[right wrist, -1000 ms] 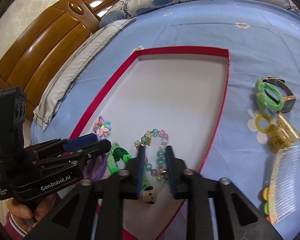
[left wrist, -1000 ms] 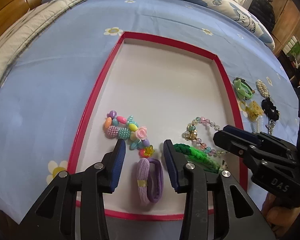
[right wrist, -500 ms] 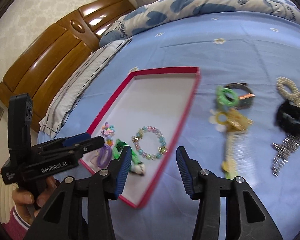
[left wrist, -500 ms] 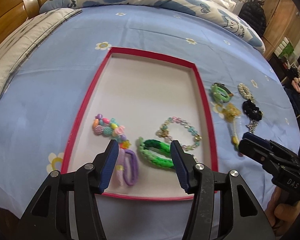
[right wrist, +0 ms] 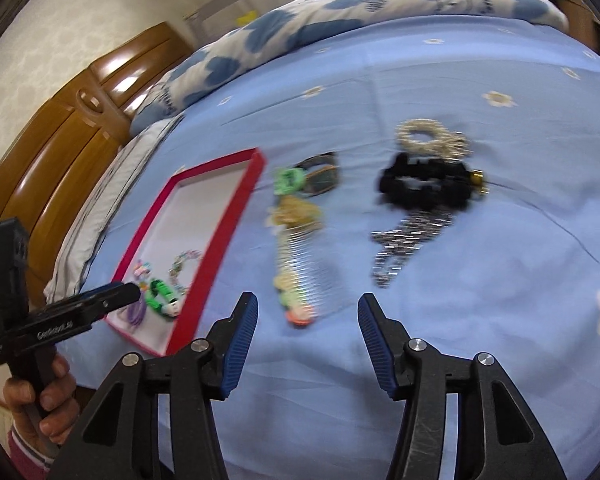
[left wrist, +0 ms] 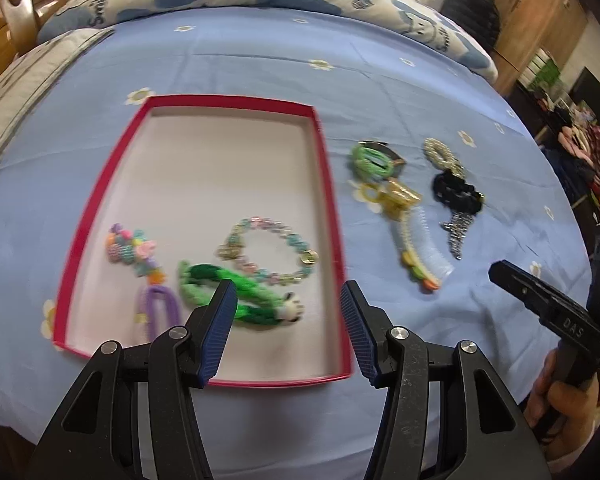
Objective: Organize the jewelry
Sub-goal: 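Grasp the clear comb with the left tool while the right tool grasps the black scrunchie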
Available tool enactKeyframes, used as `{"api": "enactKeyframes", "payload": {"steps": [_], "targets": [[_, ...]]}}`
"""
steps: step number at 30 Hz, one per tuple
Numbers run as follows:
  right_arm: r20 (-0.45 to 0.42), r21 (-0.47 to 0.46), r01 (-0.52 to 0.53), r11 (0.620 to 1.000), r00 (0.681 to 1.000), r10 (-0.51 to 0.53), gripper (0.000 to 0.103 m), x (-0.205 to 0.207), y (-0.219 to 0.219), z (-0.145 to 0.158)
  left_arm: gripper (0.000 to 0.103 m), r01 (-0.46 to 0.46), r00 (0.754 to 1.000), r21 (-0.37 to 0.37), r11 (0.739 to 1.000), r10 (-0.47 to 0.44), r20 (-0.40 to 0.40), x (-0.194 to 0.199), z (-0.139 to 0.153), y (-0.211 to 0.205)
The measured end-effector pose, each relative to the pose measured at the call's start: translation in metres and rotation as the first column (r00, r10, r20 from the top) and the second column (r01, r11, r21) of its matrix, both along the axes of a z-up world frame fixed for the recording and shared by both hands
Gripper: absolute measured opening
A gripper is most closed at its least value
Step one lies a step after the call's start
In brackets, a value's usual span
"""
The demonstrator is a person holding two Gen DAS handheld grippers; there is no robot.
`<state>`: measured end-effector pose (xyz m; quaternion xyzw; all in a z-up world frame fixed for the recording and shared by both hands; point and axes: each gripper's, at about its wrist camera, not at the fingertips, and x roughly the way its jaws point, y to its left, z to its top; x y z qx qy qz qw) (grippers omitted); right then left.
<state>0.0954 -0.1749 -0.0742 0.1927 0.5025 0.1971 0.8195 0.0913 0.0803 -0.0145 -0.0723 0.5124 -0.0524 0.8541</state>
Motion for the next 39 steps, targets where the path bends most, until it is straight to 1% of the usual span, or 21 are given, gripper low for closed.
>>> {"api": "enactKeyframes", "payload": {"steps": [7, 10, 17, 21, 27, 32, 35, 39], "targets": [[-0.002, -0.005, 0.096, 0.995, 0.995, -0.096, 0.054, -0.001, -0.035, -0.006, 0.053, 0.059, 0.998, 0.009, 0.998, -0.059, 0.001, 0.01, 0.002, -0.031], [-0.009, 0.006, 0.109, 0.994, 0.994, -0.108, 0.054, 0.0, -0.044, -0.009, 0.053, 0.073, 0.997, 0.005, 0.997, -0.073, -0.005, 0.015, 0.001, -0.04], [-0.014, -0.01, 0.116, 0.993, 0.993, -0.116, 0.054, 0.006, -0.056, -0.015, 0.053, 0.118, 0.993, -0.009, 0.993, -0.118, -0.024, 0.023, -0.004, -0.066], [-0.02, -0.014, 0.127, 0.992, 0.992, -0.128, 0.054, 0.013, -0.06, -0.02, 0.053, 0.151, 0.987, -0.007, 0.988, -0.151, -0.045, 0.03, -0.013, -0.085], [-0.03, -0.017, 0.144, 0.989, 0.989, -0.145, 0.054, 0.035, -0.069, -0.03, 0.053, 0.178, 0.98, -0.013, 0.984, -0.178, -0.084, 0.049, -0.03, -0.103], [-0.034, -0.013, 0.167, 0.986, 0.985, -0.168, 0.054, 0.062, -0.075, -0.037, 0.053, 0.193, 0.975, -0.009, 0.981, -0.193, -0.114, 0.066, -0.045, -0.115], [-0.051, -0.009, 0.176, 0.984, 0.983, -0.176, 0.054, 0.076, -0.074, -0.045, 0.053, 0.204, 0.97, 0.001, 0.979, -0.203, -0.133, 0.072, -0.054, -0.122], [-0.079, -0.006, 0.168, 0.986, 0.983, -0.168, 0.053, 0.092, -0.069, -0.059, 0.052, 0.215, 0.968, 0.012, 0.976, -0.212, -0.133, 0.076, -0.059, -0.129]]}}
